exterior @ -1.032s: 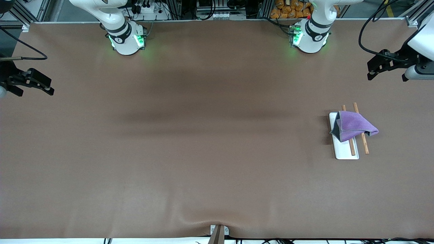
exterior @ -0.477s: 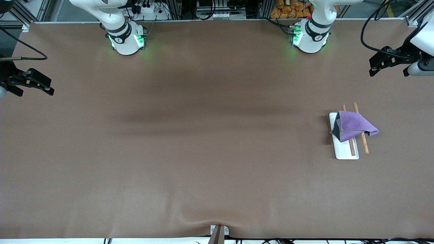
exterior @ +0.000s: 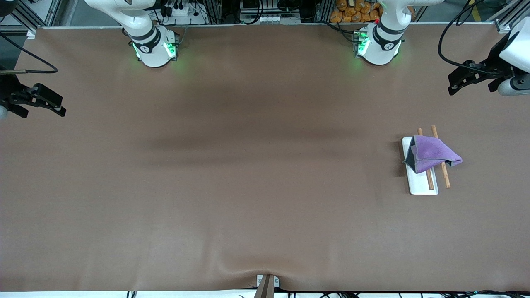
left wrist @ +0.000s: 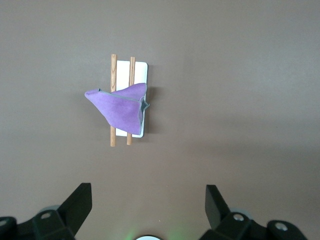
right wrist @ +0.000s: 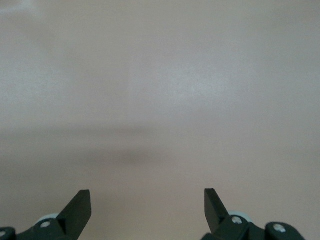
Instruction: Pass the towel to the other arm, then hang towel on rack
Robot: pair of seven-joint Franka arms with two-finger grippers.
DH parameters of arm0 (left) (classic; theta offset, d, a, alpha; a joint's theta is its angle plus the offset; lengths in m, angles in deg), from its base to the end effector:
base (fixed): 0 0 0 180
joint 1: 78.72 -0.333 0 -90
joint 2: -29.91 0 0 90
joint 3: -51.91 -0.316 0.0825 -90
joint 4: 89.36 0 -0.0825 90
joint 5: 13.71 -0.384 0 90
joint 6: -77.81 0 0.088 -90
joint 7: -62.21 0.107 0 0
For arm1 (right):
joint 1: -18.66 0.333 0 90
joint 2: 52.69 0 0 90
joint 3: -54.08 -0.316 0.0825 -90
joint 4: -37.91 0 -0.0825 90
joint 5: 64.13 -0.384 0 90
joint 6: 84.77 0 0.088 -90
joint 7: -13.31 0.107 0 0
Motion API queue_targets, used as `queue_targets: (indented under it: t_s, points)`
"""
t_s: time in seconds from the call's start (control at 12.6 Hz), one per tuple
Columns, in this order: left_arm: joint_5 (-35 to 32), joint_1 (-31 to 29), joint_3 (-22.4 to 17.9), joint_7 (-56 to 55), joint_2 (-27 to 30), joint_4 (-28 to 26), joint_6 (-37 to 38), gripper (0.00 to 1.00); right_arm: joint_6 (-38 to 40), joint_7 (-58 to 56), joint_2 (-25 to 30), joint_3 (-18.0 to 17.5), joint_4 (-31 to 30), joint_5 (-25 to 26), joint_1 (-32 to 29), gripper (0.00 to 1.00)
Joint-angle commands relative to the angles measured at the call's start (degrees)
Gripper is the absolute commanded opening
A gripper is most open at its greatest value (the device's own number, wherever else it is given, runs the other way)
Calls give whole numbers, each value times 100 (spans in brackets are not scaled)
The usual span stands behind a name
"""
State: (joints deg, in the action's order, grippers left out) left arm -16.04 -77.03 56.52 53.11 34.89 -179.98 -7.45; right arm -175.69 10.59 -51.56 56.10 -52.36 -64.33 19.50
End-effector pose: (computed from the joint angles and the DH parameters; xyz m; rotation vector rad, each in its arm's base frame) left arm 0.5159 -0.0544 0.6588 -3.0925 -0.0811 0.0007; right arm 0.5501 -0.0112 0.6346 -3.1378 -0.0422 -0.0489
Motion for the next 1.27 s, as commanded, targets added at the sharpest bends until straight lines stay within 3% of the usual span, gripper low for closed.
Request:
queue_targets:
  t_s: [0.0,1.19]
  points:
    - [58,77,-83,-83,117,-88,61,100,39,-53,-52,-88,115,56,-136,100]
    - [312,95,-197,304,91,-18,70,100,57,-53,-78,-70,107,47,-145,100]
